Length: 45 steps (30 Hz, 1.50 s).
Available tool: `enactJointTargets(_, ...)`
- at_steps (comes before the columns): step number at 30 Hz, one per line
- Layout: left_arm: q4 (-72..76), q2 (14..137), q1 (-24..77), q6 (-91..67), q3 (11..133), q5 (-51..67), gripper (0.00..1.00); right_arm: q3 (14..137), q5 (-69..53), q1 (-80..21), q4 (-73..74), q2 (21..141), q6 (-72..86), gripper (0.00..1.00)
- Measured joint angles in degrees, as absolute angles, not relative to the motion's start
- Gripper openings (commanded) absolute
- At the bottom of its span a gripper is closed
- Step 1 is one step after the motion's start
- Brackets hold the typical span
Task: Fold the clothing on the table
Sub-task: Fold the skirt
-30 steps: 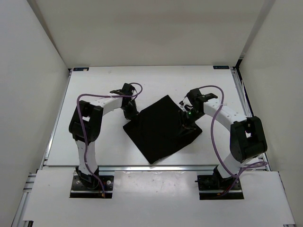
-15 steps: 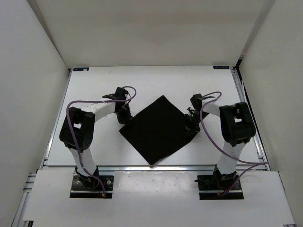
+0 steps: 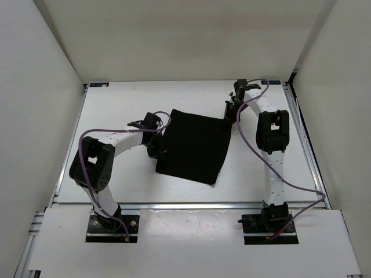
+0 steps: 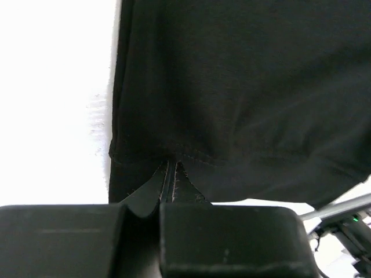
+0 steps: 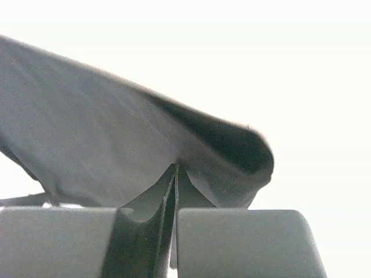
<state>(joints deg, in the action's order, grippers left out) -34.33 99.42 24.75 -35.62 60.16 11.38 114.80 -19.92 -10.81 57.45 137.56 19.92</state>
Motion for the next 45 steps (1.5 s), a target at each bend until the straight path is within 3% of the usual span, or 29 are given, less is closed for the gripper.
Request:
enactJointTargets(3,-34.6,98.7,23.8,-35.6,61.1,12.7,0.02,119.2,-19.6,-10.5,55.7,138.0,19.5,0.21)
enactJointTargets(6,-34.3,96.5,21.3,-35.5,62.5,15.2,0.21,117.1,-18.4,-11.3,56.1,133.4,18.9,0.39)
enactJointTargets(7,-34.0,95.3,20.1,-35.4,62.9,16.4,0.33,115.5,-17.8,-12.0,56.3,130.6,18.5,0.41)
enactJointTargets(8,-33.8,94.0,19.1,-35.2,63.4,17.6,0.37,113.5,-17.4,-12.8,56.3,127.8,18.1,0.42)
enactJointTargets(13,-33.5,87.8,16.2,-33.7,64.1,17.5,0.43,99.8,-16.8,-18.0,56.4,112.2,17.5,0.43)
enactJointTargets(20,-32.8,80.8,17.0,-31.5,50.6,15.2,0.44,74.8,-17.9,-22.0,54.4,98.6,21.2,0.43)
enactJointTargets(26,-30.8,80.3,16.9,-31.4,39.2,15.6,0.44,63.4,-20.8,-22.6,51.2,92.5,25.2,0.43)
enactJointTargets(45,-22.0,80.6,15.3,-34.3,38.7,22.7,0.43,52.3,-24.8,-22.1,46.3,88.4,28.6,0.42)
